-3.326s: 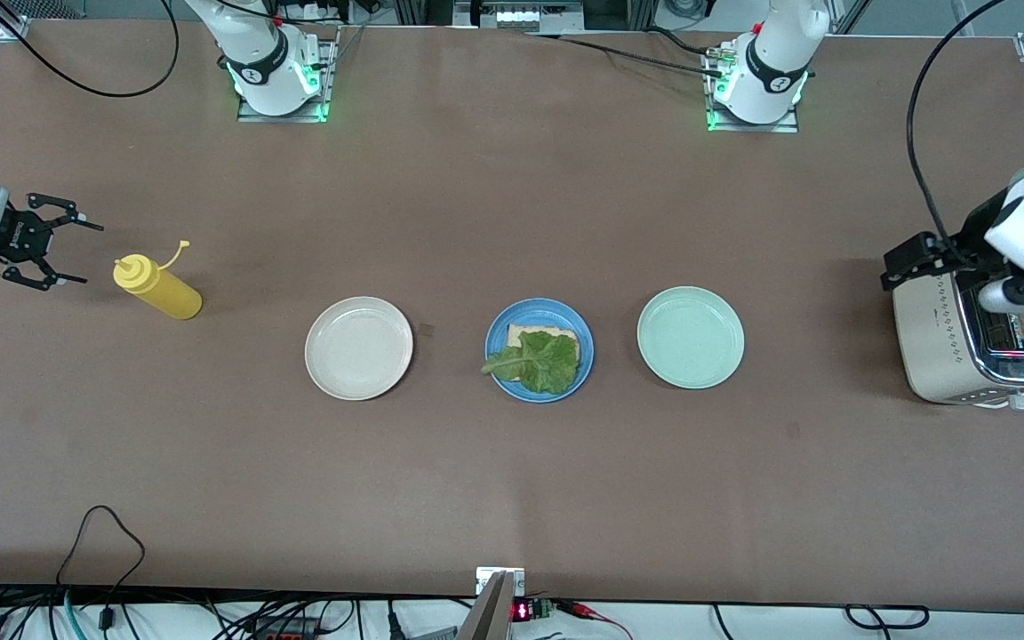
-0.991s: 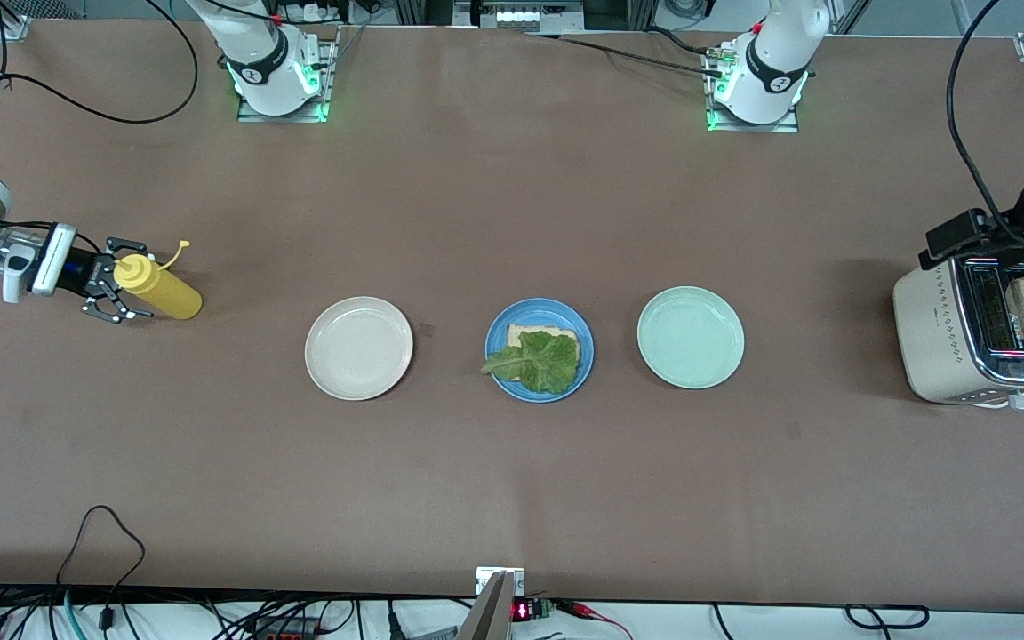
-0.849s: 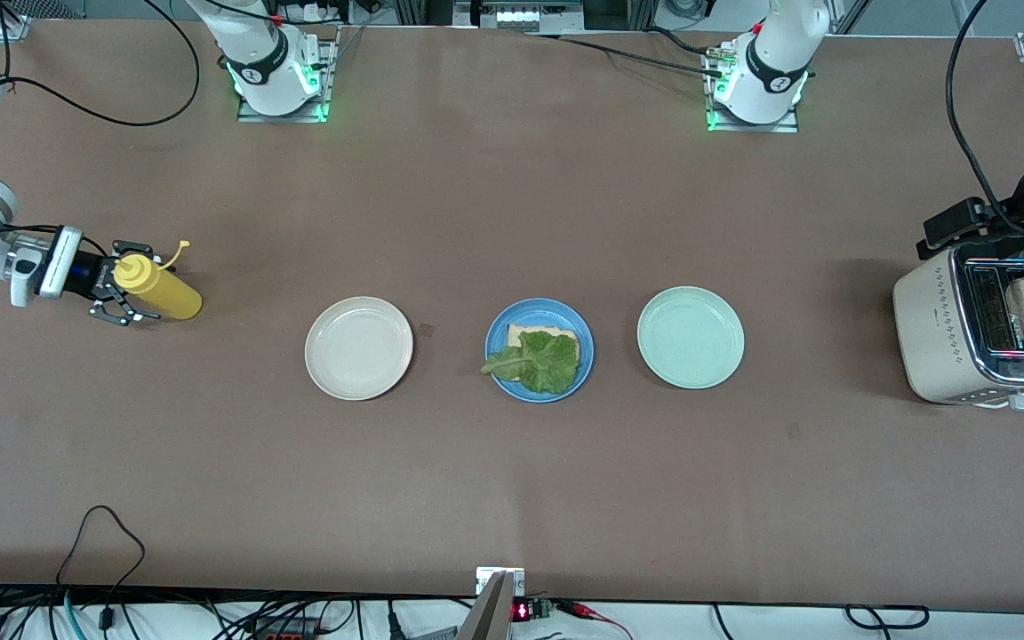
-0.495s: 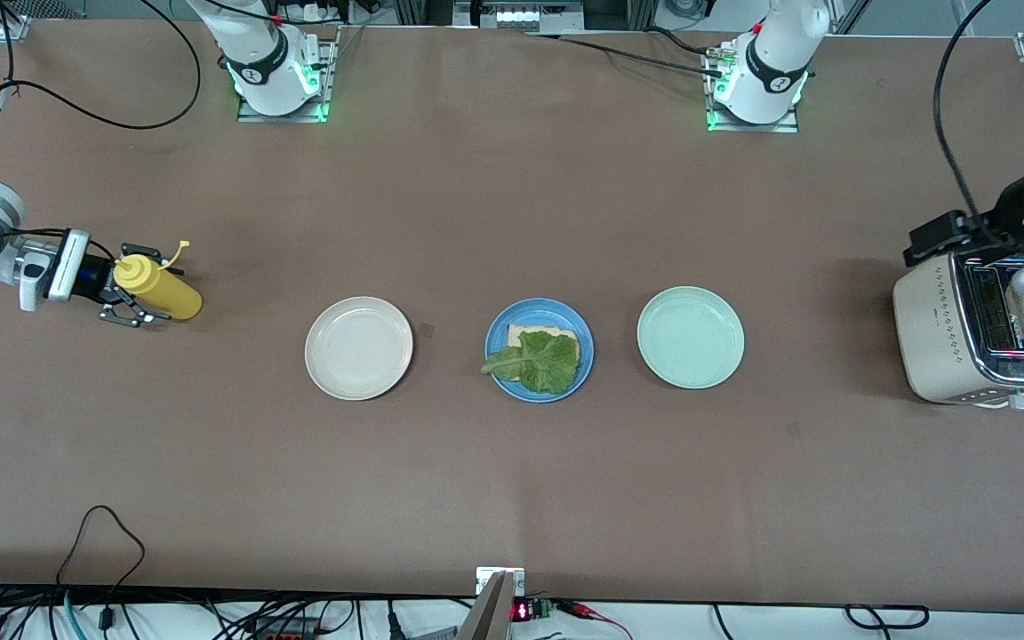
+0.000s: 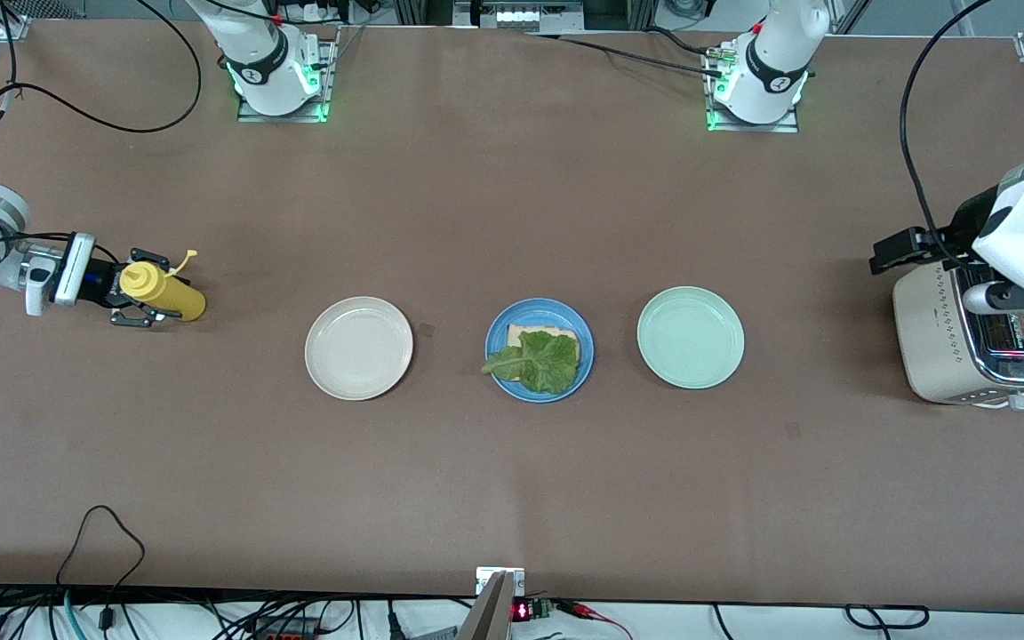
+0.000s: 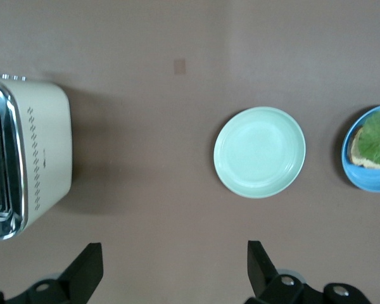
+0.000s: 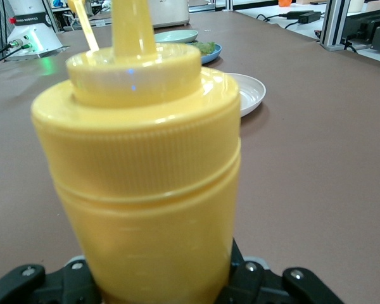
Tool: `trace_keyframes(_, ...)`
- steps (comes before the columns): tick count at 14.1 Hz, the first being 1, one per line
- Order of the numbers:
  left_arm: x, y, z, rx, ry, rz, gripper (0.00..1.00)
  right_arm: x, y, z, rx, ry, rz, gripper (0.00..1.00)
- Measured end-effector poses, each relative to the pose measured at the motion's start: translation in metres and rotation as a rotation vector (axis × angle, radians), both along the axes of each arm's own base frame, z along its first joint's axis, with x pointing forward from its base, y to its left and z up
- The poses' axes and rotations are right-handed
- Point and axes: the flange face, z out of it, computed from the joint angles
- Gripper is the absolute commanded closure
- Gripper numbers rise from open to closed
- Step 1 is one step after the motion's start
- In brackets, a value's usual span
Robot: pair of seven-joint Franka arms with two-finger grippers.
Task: Make sandwich in blue plate with both arms
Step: 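Lift the yellow bottle with the right gripper toward the plates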
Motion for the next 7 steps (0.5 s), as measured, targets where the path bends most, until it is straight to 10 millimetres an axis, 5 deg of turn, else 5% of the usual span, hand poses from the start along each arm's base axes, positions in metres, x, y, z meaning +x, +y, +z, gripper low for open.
trace_keyframes(3, -0.005, 0.007, 0.006, 0.001, 0.004, 0.010, 0.00, 0.026, 0.014, 0.025, -0.062, -0.019, 0.018, 1.00)
trace_keyframes(7, -0.005, 0.001, 0.006, 0.000, 0.002, 0.000, 0.00, 0.069, 0.059, 0.104, -0.205, -0.026, 0.043, 1.00)
